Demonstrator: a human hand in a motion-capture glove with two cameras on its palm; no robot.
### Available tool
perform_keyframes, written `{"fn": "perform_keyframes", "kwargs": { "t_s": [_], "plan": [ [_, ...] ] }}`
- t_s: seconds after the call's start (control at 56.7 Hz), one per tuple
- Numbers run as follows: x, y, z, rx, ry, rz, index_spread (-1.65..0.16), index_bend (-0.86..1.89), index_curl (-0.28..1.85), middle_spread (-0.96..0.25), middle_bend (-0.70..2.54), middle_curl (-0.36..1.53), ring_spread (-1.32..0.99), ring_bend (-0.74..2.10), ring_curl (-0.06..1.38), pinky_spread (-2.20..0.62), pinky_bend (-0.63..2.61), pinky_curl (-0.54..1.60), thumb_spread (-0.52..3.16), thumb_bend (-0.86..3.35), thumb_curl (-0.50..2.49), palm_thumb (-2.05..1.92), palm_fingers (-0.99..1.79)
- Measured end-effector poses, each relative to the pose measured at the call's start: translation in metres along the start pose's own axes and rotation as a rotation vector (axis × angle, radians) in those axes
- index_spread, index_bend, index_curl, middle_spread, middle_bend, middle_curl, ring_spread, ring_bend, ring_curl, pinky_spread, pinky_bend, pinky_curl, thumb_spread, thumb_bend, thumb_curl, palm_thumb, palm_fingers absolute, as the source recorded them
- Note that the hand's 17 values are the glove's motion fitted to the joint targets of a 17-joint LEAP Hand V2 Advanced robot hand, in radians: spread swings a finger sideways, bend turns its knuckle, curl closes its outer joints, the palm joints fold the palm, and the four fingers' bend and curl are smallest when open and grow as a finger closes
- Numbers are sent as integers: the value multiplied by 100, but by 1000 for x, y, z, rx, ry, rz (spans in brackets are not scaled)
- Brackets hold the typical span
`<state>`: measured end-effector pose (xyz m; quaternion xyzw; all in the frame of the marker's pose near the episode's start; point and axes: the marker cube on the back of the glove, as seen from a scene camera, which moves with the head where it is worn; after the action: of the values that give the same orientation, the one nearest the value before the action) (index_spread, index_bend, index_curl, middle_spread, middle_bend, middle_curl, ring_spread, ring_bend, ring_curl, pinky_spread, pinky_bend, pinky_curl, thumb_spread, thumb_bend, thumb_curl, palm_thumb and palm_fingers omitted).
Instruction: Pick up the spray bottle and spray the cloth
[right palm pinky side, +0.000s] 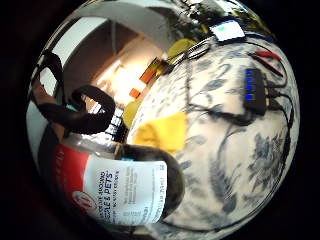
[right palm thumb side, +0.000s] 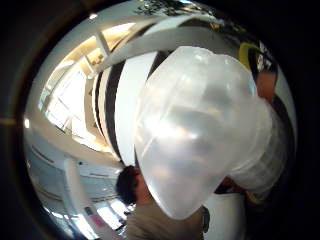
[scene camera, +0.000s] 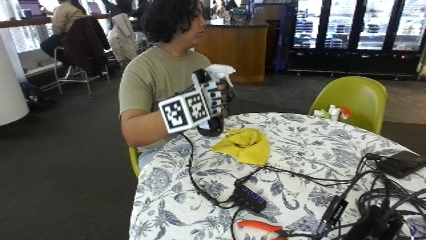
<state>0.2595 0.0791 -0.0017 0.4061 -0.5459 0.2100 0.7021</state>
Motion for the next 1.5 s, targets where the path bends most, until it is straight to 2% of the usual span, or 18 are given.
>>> {"fn": "perform_keyframes", "kwargs": {
  "t_s": [0.141,0.229,0.371,0.459,0.6,0.741,0.865,0.988,1.165,1.27,1.306,1.394,1.5],
  "plan": [
    [-52,6,28,-259,103,133,-22,18,40,-14,54,52,-14,63,45,-16,37,40,105,-3,47,71,133],
    [-57,12,49,-408,270,324,-21,17,41,-13,57,53,-13,63,45,-15,38,40,113,-2,45,68,131],
    [-26,14,67,-782,459,640,-21,16,42,-13,57,53,-12,66,45,-13,38,40,122,-1,44,67,130],
    [7,18,84,-866,528,826,-20,15,43,-12,58,53,-11,66,45,-11,40,40,128,-1,42,66,126],
    [59,34,94,-943,643,1047,-19,15,43,-12,58,53,-11,65,45,-9,41,40,135,-1,40,65,123],
    [80,42,102,-964,651,1138,-19,14,43,-11,57,53,-10,66,45,-7,41,40,139,0,39,65,122],
    [62,27,114,-950,654,1073,-19,14,43,-11,57,53,-10,67,45,-6,40,40,142,-1,37,65,120],
    [18,-12,134,-878,577,856,-19,13,43,-11,56,53,-9,67,45,-5,40,40,144,-1,36,65,120],
    [-22,-86,182,-535,357,431,-20,14,42,-11,57,53,-9,67,45,-5,37,40,144,-1,35,63,118],
    [-33,-148,225,-213,13,261,-20,16,43,-10,57,53,-9,64,44,-3,32,38,142,-1,35,64,114],
    [-19,-156,235,-215,-3,221,-21,19,44,-9,56,53,-9,60,43,-2,28,38,141,0,36,65,110],
    [37,-153,268,-335,82,136,-21,26,49,-7,49,51,-8,47,42,7,14,35,140,1,36,70,85],
    [70,-159,297,-330,26,153,-22,28,50,-5,44,49,-7,36,38,14,11,29,139,2,35,74,75]
  ]
}}
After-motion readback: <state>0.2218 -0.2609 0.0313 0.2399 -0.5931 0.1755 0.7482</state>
